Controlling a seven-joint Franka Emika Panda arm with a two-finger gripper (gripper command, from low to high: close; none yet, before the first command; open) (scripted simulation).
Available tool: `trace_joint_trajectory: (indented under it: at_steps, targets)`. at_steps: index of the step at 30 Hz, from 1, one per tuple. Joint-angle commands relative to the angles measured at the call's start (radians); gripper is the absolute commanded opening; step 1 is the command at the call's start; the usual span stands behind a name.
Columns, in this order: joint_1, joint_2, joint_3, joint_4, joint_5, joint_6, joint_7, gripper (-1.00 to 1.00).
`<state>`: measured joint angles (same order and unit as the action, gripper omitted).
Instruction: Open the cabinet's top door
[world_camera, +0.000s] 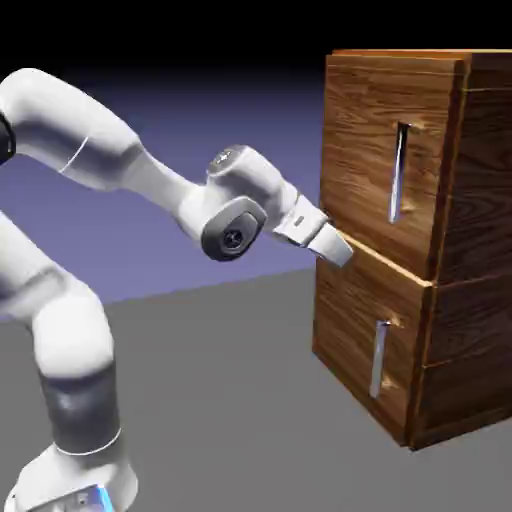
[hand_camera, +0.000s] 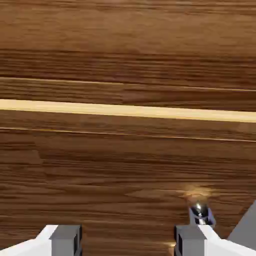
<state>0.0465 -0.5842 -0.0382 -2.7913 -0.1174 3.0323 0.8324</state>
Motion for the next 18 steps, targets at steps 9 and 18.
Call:
trace_joint_trajectory:
  at_steps: [9,18]
  targets:
    - [0.115,-0.047,-0.128,0.063,-0.392,-0.016,0.305,0.00]
    - [0.230,-0.095,-0.255,0.125,-0.783,-0.031,0.610,0.00]
